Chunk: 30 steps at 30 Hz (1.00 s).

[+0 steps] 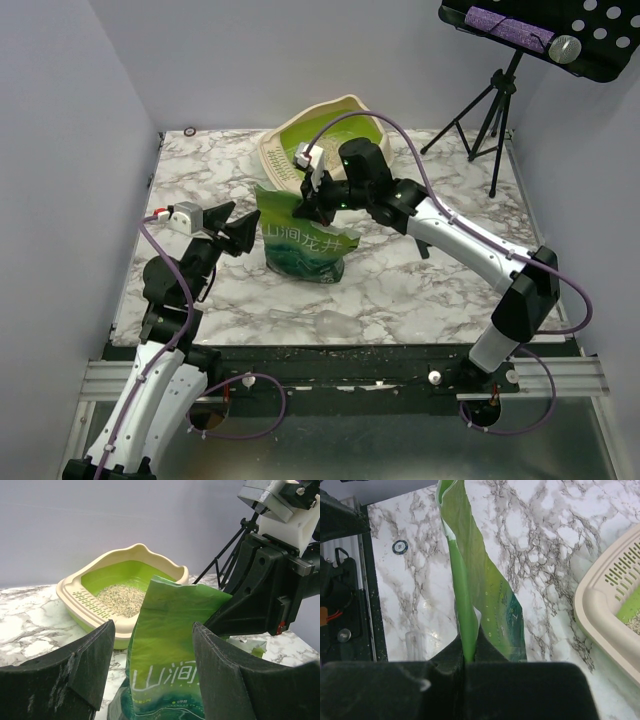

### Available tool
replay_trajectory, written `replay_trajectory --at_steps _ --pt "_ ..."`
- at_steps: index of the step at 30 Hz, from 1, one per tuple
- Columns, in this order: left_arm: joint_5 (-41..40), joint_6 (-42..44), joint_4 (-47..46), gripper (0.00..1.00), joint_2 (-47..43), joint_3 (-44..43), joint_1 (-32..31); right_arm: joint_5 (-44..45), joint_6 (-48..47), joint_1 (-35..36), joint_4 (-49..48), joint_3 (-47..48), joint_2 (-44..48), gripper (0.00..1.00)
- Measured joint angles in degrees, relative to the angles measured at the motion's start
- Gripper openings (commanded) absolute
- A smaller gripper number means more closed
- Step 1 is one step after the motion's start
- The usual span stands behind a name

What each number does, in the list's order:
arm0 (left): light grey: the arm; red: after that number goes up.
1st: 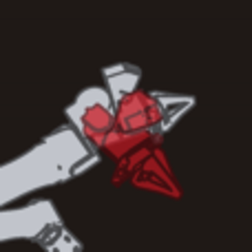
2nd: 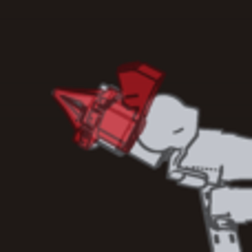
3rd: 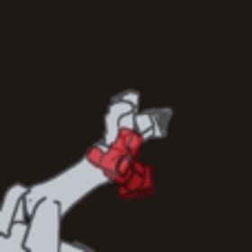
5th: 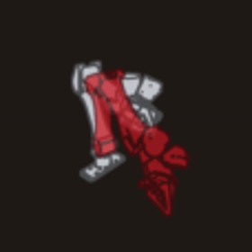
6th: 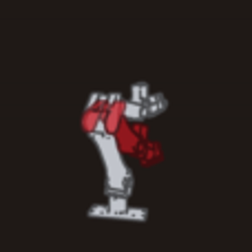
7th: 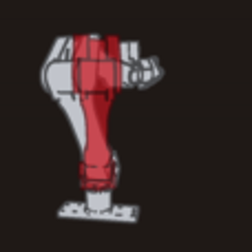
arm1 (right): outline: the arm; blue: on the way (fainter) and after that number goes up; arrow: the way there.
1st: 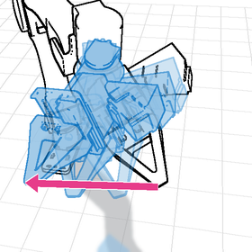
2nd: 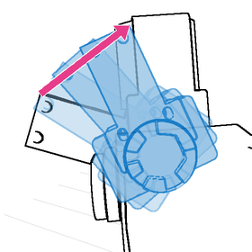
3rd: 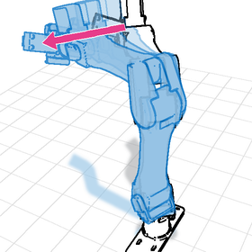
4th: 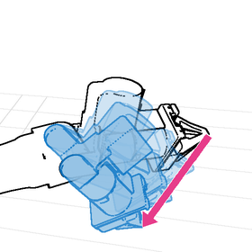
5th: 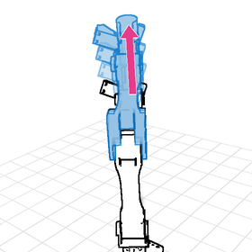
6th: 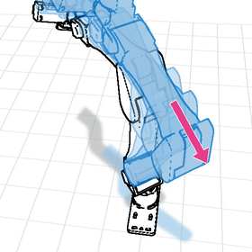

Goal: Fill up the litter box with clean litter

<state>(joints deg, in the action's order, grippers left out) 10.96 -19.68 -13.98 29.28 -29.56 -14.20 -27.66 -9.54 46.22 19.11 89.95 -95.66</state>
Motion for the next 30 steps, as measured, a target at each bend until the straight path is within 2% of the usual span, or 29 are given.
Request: replay_trajectory --at_steps 2,5,11,19,24,30 --pt "0.0 0.0 0.0 0.71 0.1 0.0 0.0 0.0 0.5 0.0 -0.2 0.0 0.0 0.27" --pt "0.0 0.0 0.0 0.71 0.2 0.0 0.0 -0.2 0.7 0.2 -2.0 0.0 0.3 0.48" --pt "0.1 -0.1 0.0 0.71 0.3 0.0 0.0 2.1 -0.6 0.5 -5.6 -0.8 6.7 0.71" --pt "0.5 -0.9 0.0 0.71 0.7 0.0 0.0 8.7 -5.8 -1.9 -7.0 -11.1 18.5 0.87" --pt "1.0 -1.5 -0.1 0.71 0.8 0.0 0.0 8.5 -10.1 -6.8 -4.1 -13.8 18.6 0.88" --pt "1.5 -2.7 0.0 0.71 0.9 0.0 0.0 3.6 -13.4 -10.7 -0.9 -13.4 15.1 0.88"
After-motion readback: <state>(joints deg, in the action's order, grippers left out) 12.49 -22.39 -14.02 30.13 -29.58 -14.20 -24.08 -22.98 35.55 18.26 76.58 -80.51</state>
